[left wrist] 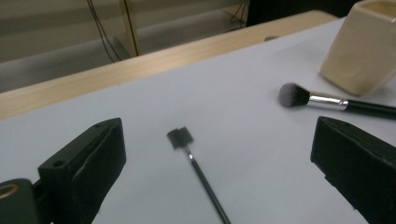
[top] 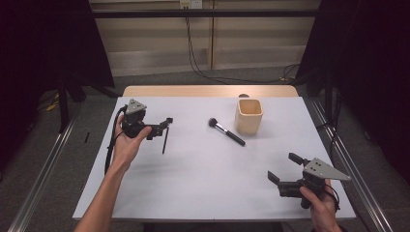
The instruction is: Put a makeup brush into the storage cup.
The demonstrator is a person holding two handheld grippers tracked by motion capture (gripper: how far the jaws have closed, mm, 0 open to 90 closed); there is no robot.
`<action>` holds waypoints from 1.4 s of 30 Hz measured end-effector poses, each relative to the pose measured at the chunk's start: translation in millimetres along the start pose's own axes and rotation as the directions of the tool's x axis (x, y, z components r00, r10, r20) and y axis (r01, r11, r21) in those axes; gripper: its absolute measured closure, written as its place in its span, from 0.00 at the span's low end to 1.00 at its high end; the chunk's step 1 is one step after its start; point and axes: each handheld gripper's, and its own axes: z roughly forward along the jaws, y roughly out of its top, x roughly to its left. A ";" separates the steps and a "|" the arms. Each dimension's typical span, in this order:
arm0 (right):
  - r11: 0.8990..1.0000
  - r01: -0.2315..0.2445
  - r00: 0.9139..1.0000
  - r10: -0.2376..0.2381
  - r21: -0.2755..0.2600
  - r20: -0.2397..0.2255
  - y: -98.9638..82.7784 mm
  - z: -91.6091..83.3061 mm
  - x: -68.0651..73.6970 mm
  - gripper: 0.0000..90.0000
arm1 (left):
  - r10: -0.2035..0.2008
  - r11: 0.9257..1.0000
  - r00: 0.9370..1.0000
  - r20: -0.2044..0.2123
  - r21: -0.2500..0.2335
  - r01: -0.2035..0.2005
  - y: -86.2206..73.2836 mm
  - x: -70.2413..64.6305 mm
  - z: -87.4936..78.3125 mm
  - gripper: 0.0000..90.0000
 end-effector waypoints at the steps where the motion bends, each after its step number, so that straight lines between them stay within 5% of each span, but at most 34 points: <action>1: 1.000 0.001 1.000 -0.001 0.001 -0.001 0.0 0.1 0.0 0.00 | 0.002 1.000 1.000 0.003 0.014 -0.002 0.6 -0.5 0.7 0.04; 11: 1.000 -0.001 1.000 0.001 0.003 -0.003 0.0 0.2 0.2 0.00 | -0.005 0.990 1.000 -0.010 0.141 0.007 9.9 -2.4 6.4 0.04; 24: 1.000 0.001 1.000 -0.001 0.004 -0.004 -0.1 0.4 0.3 0.00 | -0.052 0.944 0.999 0.013 0.326 0.045 12.4 2.0 15.5 0.06; 27: 1.000 0.002 1.000 -0.002 0.004 -0.006 -0.1 0.4 0.3 0.00 | -0.064 0.929 0.998 0.017 0.365 0.053 12.3 2.3 17.9 0.06; 42: 1.000 0.002 1.000 -0.002 0.005 -0.006 -0.1 0.5 0.3 0.00 | -0.087 0.830 0.996 -0.012 0.552 0.079 11.3 2.2 31.6 0.09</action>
